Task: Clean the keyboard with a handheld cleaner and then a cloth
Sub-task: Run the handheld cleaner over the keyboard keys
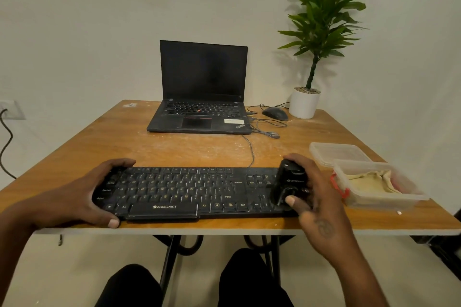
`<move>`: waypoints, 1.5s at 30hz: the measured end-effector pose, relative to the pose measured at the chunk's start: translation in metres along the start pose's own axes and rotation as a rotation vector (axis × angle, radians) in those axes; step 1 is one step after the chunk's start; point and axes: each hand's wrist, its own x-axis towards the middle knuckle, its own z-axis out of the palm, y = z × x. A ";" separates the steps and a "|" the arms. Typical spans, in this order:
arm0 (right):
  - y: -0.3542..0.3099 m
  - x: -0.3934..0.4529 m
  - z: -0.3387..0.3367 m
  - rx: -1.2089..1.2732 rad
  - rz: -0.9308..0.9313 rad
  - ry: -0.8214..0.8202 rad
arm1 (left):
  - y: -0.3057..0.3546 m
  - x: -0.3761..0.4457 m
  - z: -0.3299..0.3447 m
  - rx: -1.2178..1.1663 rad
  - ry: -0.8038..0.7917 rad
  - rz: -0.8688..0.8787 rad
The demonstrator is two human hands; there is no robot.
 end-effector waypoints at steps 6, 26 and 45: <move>0.014 -0.002 -0.035 0.033 0.085 0.119 | -0.003 0.001 -0.001 0.003 0.015 -0.004; 0.012 0.002 -0.031 -0.215 0.112 0.213 | -0.021 0.011 -0.002 0.099 0.064 0.016; 0.020 0.016 -0.025 -0.222 0.109 0.231 | -0.038 0.013 -0.007 0.163 0.036 -0.028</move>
